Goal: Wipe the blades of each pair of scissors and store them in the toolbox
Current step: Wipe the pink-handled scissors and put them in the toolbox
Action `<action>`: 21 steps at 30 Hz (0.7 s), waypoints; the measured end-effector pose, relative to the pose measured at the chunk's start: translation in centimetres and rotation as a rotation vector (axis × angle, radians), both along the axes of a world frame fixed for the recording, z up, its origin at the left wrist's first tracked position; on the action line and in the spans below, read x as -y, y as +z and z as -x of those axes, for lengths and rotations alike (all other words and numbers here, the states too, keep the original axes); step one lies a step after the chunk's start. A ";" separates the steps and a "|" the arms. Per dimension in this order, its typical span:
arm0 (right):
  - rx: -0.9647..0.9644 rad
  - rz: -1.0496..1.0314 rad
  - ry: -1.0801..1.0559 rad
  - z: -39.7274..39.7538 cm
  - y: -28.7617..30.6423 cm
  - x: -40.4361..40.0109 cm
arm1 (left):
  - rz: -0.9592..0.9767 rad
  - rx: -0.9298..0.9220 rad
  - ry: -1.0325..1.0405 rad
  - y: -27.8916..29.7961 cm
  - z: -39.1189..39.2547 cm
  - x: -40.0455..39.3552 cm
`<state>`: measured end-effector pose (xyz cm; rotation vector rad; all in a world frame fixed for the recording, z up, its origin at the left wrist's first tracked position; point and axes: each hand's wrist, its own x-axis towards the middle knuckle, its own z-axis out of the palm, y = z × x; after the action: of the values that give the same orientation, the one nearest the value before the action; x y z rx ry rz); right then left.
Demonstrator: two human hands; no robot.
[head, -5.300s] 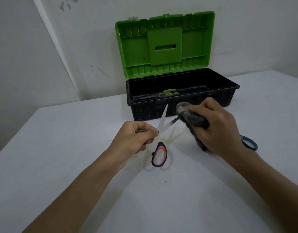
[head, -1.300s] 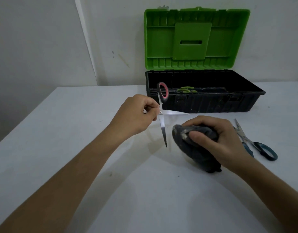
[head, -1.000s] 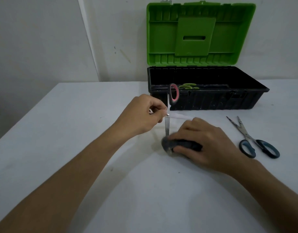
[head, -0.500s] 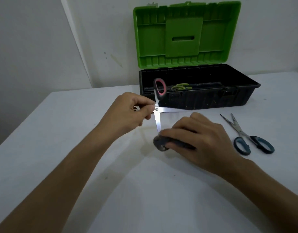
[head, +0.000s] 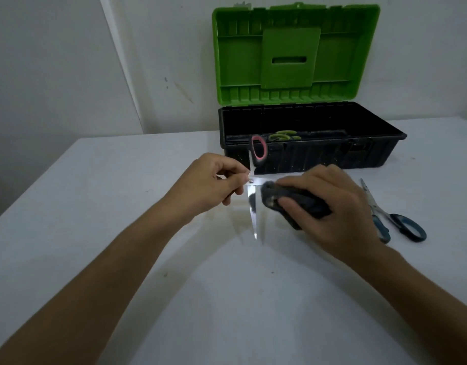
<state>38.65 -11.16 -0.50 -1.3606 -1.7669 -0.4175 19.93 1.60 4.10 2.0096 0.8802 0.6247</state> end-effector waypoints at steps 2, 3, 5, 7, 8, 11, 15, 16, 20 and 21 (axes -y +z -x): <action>0.088 -0.006 -0.082 0.3 -0.5 -0.5 | 0.008 0.008 -0.041 -0.1 -0.5 0.5; 0.130 0.012 -0.091 0.4 -0.7 -0.6 | -0.002 0.007 -0.053 -0.1 -0.6 0.6; 0.222 0.063 -0.058 0.5 -0.7 -0.6 | -0.009 0.011 -0.041 -0.2 -0.5 0.6; 0.357 0.121 0.023 0.3 -0.6 -0.4 | 0.005 0.032 -0.001 -0.3 -0.3 0.4; 0.414 0.139 0.065 0.2 -0.7 -0.2 | 0.003 0.044 0.017 -0.2 -0.2 0.3; 0.381 0.072 0.087 -0.2 -0.4 0.2 | -0.046 0.083 0.047 -0.2 -0.2 0.0; 0.280 -0.059 -0.078 -0.2 0.4 -0.2 | -0.079 0.075 0.000 -0.6 -0.4 0.3; 0.289 -0.040 -0.097 0.0 0.3 -0.4 | -0.086 0.074 -0.028 -0.6 -0.6 0.5; 0.374 0.203 -0.025 0.3 -1.1 -0.7 | -0.228 0.124 -0.039 0.1 -0.9 1.2; 0.391 0.235 0.008 0.0 -1.3 -0.6 | -0.246 0.154 -0.027 0.3 -0.7 1.2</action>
<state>38.68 -10.58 -1.79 -1.5094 -2.1966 -0.5111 20.67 0.37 4.45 2.1529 0.7100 0.8963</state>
